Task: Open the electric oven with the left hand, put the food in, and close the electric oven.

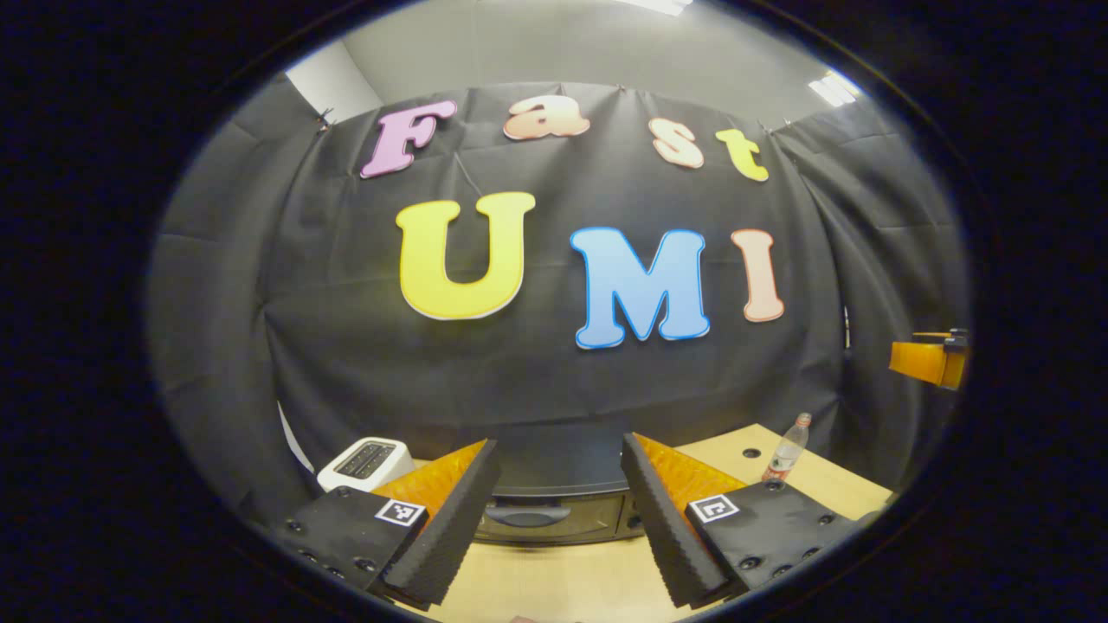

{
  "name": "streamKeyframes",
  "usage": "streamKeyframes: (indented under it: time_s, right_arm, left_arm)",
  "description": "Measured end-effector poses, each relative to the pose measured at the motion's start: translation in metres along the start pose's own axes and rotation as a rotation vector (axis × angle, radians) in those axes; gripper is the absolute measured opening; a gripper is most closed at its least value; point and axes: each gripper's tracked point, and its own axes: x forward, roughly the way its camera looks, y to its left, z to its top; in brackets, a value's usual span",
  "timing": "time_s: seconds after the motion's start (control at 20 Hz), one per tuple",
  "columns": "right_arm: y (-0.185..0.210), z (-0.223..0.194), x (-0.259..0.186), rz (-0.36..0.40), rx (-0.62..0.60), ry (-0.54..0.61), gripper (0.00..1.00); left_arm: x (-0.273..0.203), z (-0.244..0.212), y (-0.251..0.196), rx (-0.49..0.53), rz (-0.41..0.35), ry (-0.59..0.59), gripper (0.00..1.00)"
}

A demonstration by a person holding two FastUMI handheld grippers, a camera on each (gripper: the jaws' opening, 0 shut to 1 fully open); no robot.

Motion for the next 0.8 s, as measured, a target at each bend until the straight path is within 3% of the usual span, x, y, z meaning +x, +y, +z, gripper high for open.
streamKeyframes:
  time_s: [0.25,0.45,0.5,0.8]
  right_arm:
    - [0.003,-0.023,0.006,-0.034,-0.004,0.062,0.98]
    - [0.004,-0.033,0.006,-0.067,-0.016,0.094,0.98]
    - [0.005,-0.035,0.006,-0.075,-0.023,0.102,0.97]
    - [0.004,-0.043,0.000,-0.116,-0.035,0.132,0.97]
  left_arm:
    - [0.067,-0.076,0.019,-0.090,-0.024,0.173,0.98]
    - [0.111,-0.121,0.034,-0.140,-0.021,0.262,0.94]
    - [0.119,-0.128,0.036,-0.157,-0.023,0.276,0.98]
    - [0.152,-0.163,0.053,-0.104,0.018,0.323,0.95]
